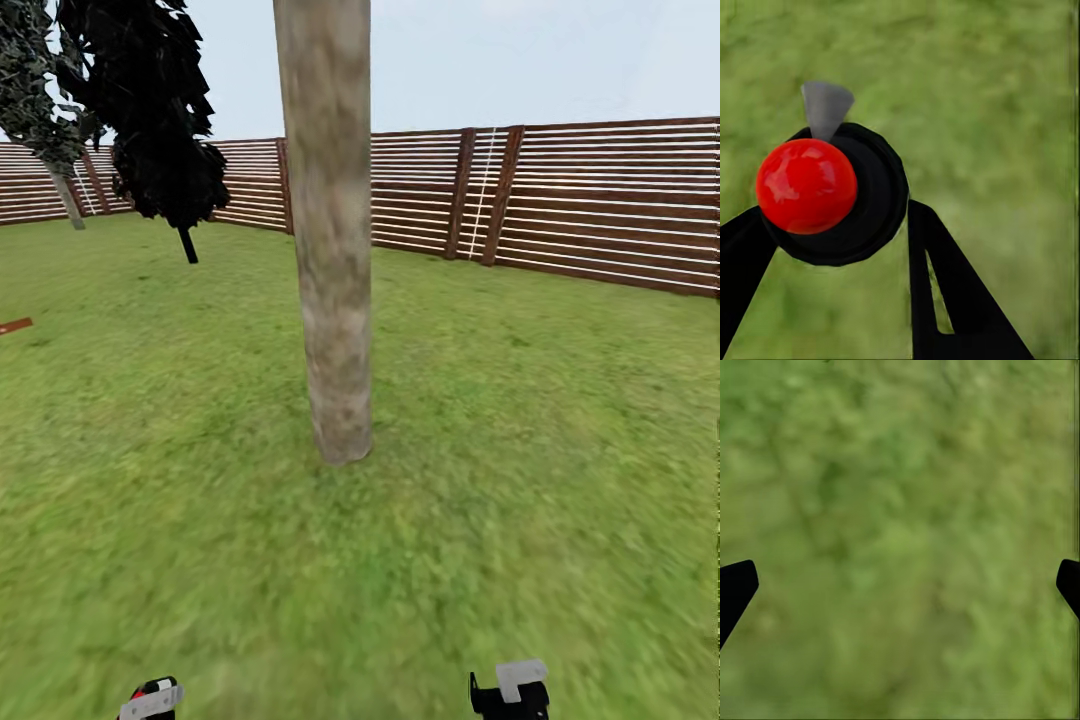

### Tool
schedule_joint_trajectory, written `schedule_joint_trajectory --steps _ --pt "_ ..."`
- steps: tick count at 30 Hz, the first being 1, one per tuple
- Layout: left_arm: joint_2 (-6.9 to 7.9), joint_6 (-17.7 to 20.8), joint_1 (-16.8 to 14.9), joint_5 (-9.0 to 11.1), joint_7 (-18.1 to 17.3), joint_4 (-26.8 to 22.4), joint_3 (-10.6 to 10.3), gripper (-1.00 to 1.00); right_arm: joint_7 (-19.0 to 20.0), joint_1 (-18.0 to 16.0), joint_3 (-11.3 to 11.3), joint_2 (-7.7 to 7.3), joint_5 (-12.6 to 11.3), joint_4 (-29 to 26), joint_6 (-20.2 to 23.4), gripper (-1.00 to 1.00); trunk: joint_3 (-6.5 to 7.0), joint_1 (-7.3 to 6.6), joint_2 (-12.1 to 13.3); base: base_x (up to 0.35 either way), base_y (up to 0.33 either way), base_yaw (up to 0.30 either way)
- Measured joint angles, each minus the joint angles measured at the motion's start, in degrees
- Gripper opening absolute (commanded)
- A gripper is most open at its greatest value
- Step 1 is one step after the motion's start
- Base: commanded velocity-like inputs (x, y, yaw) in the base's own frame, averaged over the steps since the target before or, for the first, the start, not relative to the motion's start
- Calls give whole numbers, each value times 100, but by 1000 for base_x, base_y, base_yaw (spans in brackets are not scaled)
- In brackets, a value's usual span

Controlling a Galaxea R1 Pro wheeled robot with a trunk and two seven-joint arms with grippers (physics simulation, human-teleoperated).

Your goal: In the garden, pick up the pesticide atomizer on the floor and spray pesticide onto both trees until each tree trunk is fully covered.

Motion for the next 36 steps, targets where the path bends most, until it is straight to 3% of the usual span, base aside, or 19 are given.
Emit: schedule_joint_trajectory --steps 8,19,23,24,25,26,27,28,30,32,34,36 --pt "10 3 0 -1 0 0 13 -100 0 1 0 0 0 -3 1 100 42 0 0 306 -94 -223" --pt "3 13 -15 -46 9 -4 -14 -100 28 -1 19 8 30 -32 11 100 53 0 0 333 -3 -23" --pt "14 60 -72 -173 -28 -12 -74 -100 71 -10 51 -22 88 -713 28 100 52 3 0 77 0 0" --pt "52 131 -132 -603 -63 -100 -119 -100 447 -12 45 -39 470 -1064 54 100 54 3 0 11 0 0" --pt "94 362 -260 -1231 -259 -234 -150 -100 962 -8 44 -47 924 -1316 134 100 53 3 0 4 0 0" --pt "143 705 -438 -1943 -797 -376 -149 -100 1515 -5 69 -55 1445 -1534 352 100 53 3 0 3 0 0" --pt "180 850 -511 -2218 -1157 -450 -128 -100 1793 -9 71 -57 1667 -1629 492 100 53 3 0 1 0 0" --pt "263 987 -628 -2453 -1731 -570 -121 -100 2231 -28 67 -57 1903 -1750 696 100 53 3 0 0 0 0" --pt "445 1145 -862 -2625 -2747 -732 -110 -100 3030 -147 58 -56 2141 -1993 979 100 54 3 0 0 0 0" --pt "588 1421 -1118 -2747 -3691 -807 -114 -100 3839 -352 50 -54 2234 -2249 1225 100 54 3 0 0 0 0" --pt "640 1661 -1299 -2950 -4347 -841 -120 -100 4462 -504 46 -52 2268 -2402 1425 100 53 3 0 0 0 0" --pt "654 1820 -1470 -3359 -4896 -945 -115 -100 5077 -647 45 -48 2283 -2578 1656 100 53 3 0 0 0 0"
